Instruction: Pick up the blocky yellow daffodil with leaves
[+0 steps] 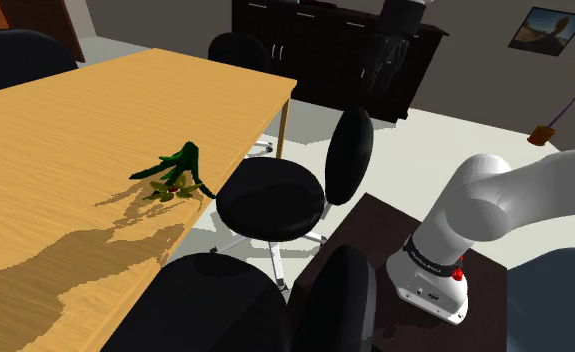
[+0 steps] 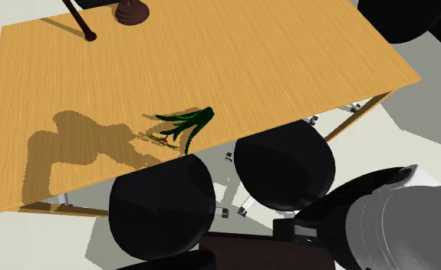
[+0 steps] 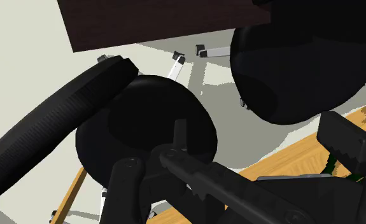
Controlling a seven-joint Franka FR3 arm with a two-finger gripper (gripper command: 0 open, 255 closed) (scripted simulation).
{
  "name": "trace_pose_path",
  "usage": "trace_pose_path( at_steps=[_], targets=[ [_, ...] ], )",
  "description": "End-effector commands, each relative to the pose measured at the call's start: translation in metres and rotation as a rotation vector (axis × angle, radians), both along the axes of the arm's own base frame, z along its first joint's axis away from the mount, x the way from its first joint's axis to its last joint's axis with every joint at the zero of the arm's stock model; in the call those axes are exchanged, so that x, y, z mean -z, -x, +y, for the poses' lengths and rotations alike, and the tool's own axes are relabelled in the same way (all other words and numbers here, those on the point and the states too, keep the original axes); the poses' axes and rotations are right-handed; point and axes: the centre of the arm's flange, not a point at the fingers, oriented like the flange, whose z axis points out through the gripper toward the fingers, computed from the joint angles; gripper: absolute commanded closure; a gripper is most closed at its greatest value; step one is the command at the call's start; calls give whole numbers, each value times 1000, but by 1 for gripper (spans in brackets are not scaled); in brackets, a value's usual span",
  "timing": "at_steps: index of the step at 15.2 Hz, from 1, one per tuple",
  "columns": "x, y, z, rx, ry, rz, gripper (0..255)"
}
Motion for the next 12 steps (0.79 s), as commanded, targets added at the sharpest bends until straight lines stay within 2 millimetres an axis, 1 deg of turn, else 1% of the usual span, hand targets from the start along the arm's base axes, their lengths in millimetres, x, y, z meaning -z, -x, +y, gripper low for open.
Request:
trace_pose_path(
  at_steps=[1, 12],
  targets=[
    [0, 0, 0, 0, 0, 0, 0],
    [54, -87, 104, 33, -2, 12, 0]
  ],
)
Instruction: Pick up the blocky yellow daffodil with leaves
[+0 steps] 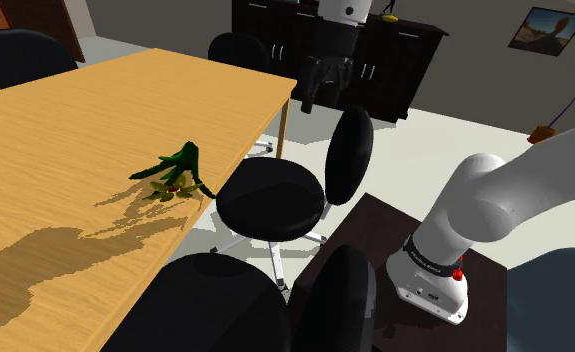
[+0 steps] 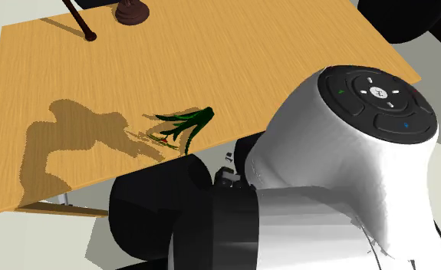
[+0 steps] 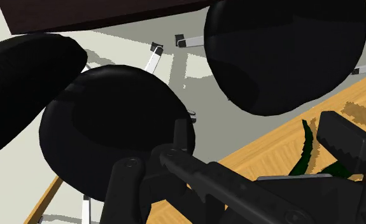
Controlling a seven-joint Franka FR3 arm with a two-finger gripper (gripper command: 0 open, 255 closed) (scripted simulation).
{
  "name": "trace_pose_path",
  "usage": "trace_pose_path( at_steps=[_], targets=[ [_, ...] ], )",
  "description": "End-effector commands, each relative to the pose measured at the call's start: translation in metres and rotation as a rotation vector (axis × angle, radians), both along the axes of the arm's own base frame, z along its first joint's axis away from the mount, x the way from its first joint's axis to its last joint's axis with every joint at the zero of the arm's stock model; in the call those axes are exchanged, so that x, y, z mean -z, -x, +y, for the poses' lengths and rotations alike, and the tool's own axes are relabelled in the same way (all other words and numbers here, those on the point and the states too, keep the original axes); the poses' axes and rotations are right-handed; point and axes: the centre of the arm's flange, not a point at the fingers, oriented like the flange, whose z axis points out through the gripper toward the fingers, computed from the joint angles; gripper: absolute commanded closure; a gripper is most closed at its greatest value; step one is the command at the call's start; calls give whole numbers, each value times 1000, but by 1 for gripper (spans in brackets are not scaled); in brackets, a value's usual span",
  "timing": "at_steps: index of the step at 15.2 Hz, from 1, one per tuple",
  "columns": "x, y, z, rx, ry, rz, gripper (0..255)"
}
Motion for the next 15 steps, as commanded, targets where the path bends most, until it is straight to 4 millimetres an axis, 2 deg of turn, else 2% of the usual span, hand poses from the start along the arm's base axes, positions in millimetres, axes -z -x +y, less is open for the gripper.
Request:
trace_pose_path(
  at_steps=[1, 15],
  targets=[
    [14, -20, 17, 7, -1, 2, 0],
    [83, -135, 145, 48, -3, 18, 0]
  ],
)
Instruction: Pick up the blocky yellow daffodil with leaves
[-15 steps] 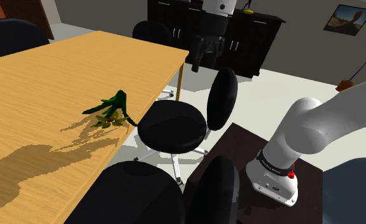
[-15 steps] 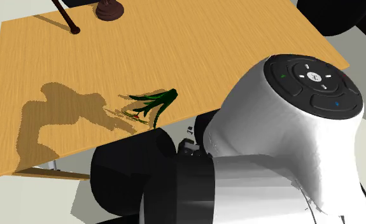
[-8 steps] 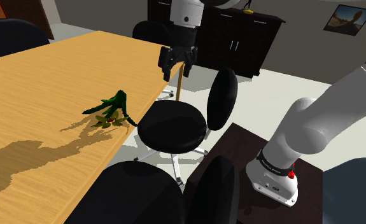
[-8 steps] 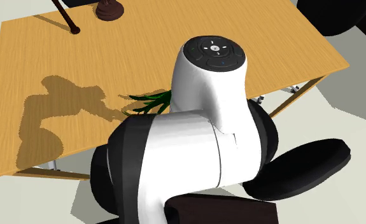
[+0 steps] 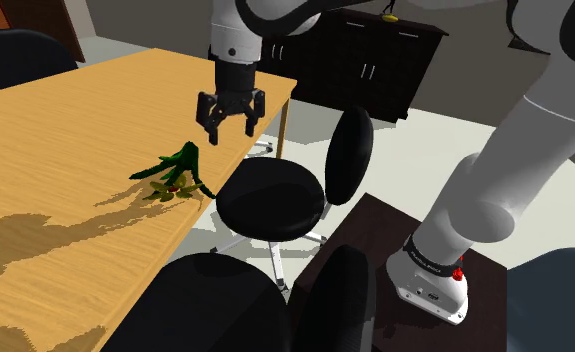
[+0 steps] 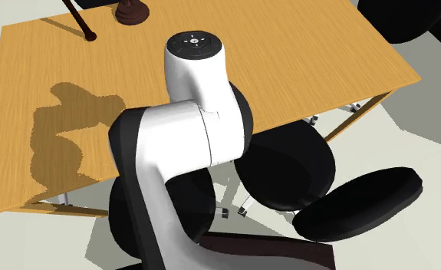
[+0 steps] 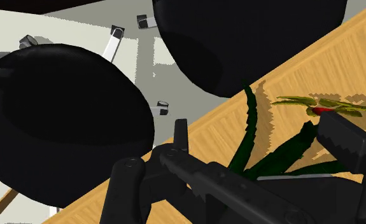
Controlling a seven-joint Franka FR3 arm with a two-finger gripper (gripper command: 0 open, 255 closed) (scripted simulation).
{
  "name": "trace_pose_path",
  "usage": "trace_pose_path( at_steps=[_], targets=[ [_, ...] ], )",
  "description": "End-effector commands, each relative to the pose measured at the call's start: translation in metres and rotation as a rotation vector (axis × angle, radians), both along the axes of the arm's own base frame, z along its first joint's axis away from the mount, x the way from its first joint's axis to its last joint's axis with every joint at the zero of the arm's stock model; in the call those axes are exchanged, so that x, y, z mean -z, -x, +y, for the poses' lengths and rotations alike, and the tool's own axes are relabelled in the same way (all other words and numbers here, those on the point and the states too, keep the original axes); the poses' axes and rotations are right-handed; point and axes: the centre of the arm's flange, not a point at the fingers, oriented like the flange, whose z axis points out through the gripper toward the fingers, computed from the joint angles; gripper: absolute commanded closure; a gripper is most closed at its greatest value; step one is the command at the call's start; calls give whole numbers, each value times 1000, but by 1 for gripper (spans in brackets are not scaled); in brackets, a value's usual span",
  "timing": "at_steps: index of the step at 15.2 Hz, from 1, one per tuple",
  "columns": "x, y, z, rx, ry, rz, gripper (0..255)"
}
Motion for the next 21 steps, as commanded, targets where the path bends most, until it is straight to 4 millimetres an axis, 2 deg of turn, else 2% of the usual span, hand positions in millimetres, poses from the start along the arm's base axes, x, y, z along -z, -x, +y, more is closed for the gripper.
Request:
trace_pose_path(
  at_steps=[1, 7, 8, 15, 17, 18, 21],
  targets=[
    [8, -18, 19, 7, -1, 2, 0],
    [38, -68, 72, 25, -2, 9, 0],
    [41, -72, 76, 26, -2, 9, 0],
    [81, -72, 76, 26, -2, 9, 0],
    [80, -72, 76, 26, -2, 9, 0],
    [80, -72, 75, 26, -2, 9, 255],
    [80, -72, 75, 26, -2, 9, 255]
  ],
)
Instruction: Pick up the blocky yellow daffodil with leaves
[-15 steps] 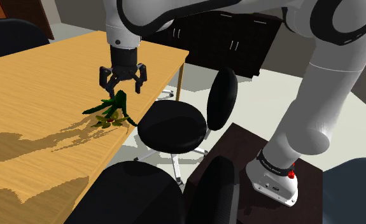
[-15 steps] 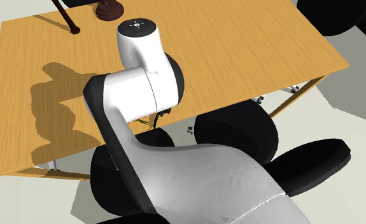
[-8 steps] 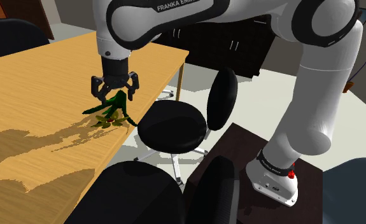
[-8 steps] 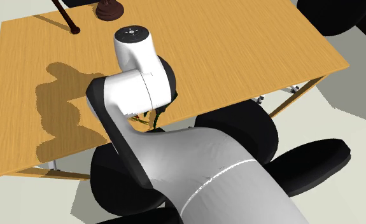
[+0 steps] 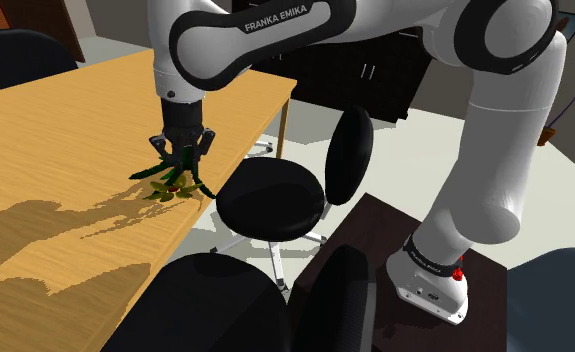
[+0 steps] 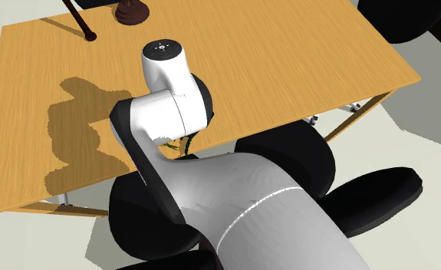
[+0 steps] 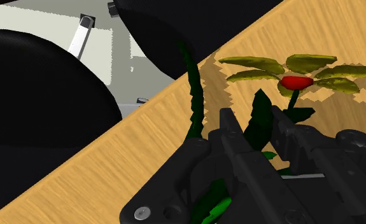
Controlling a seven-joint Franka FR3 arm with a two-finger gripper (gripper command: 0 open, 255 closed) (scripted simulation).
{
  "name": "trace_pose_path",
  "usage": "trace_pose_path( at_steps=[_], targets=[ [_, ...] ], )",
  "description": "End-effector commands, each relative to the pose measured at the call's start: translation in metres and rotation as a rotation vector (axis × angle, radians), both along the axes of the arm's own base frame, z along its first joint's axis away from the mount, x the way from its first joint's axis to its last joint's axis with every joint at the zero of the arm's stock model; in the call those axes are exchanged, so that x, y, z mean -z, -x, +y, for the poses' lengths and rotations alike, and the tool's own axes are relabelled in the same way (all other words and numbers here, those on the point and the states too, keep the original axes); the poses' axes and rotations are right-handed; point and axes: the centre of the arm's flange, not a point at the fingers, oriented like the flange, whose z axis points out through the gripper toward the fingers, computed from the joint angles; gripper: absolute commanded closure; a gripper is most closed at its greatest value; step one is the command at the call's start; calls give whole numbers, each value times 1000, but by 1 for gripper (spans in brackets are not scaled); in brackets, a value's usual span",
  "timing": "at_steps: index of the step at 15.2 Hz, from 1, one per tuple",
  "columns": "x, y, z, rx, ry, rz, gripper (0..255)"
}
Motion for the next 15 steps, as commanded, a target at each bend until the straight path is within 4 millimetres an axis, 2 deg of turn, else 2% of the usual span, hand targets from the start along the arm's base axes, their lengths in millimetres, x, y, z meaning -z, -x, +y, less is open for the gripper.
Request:
trace_pose_path(
  at_steps=[1, 6, 15],
  targets=[
    [0, 0, 0, 0, 0, 0, 255],
    [1, 0, 0, 0, 0, 0, 255],
    [-47, 0, 0, 0, 0, 0, 255]
  ],
)
